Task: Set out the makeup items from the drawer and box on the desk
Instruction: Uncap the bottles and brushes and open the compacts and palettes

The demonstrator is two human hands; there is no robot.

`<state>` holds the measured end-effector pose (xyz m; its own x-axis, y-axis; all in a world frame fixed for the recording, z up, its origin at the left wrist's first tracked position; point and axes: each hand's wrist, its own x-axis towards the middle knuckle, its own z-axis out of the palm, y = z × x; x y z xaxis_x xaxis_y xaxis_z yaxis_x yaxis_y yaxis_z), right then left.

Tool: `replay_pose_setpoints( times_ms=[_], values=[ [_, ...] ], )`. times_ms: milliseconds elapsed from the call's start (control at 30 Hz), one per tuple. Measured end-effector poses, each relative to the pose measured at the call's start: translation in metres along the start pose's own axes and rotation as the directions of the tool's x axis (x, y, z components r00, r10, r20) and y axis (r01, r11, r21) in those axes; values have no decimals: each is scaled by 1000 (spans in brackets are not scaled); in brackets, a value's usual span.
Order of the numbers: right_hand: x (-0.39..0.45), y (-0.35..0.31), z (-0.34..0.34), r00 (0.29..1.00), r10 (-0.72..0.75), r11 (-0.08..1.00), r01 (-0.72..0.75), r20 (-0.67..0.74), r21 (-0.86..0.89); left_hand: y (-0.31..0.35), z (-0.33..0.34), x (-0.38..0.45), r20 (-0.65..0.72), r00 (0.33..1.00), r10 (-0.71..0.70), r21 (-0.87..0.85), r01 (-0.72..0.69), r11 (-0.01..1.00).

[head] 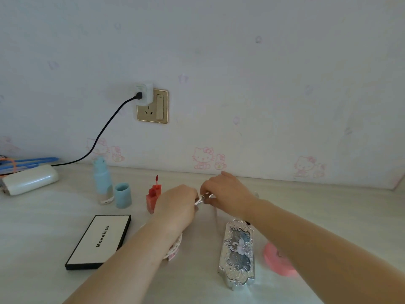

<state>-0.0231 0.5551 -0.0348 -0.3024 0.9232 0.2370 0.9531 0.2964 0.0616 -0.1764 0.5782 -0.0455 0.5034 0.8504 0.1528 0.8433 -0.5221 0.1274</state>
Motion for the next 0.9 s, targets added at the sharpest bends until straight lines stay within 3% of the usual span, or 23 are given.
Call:
replay_pose_setpoints(
  times_ms=[100,233,333,367,500,567,633,667,733,900],
  values=[
    [-15,10,-25,994,112,957,-107,-4,270,-2,-15,-16,-150,988,30,-69,-40,997],
    [-37,5,-54,947,254,748,-320,194,581,-6,-31,-37,-337,933,122,-113,-169,979],
    [-51,-17,-69,920,198,504,-392,338,770,-5,-44,-55,-460,853,247,-35,-295,955],
    [-55,-25,-73,919,175,474,-393,353,788,-7,-47,-62,-481,832,277,-6,-319,948],
    [-71,-50,-82,944,180,503,-331,278,798,-13,-60,-89,-486,807,334,41,-360,932],
    [-78,-53,-79,967,204,675,-253,155,693,-13,-65,-102,-480,808,342,51,-363,930],
    [-87,-60,-79,976,215,813,-195,30,548,-16,-70,-114,-422,854,305,7,-333,943],
    [-90,-68,-81,980,194,819,-141,-37,556,-19,-72,-120,-404,865,299,-16,-333,943],
    [-99,-86,-87,986,163,767,-103,-37,633,-26,-76,-134,-421,849,320,-28,-365,930],
    [-103,-128,-99,965,189,613,-261,182,746,-40,-91,-169,-436,824,361,80,-364,928]
  ],
)
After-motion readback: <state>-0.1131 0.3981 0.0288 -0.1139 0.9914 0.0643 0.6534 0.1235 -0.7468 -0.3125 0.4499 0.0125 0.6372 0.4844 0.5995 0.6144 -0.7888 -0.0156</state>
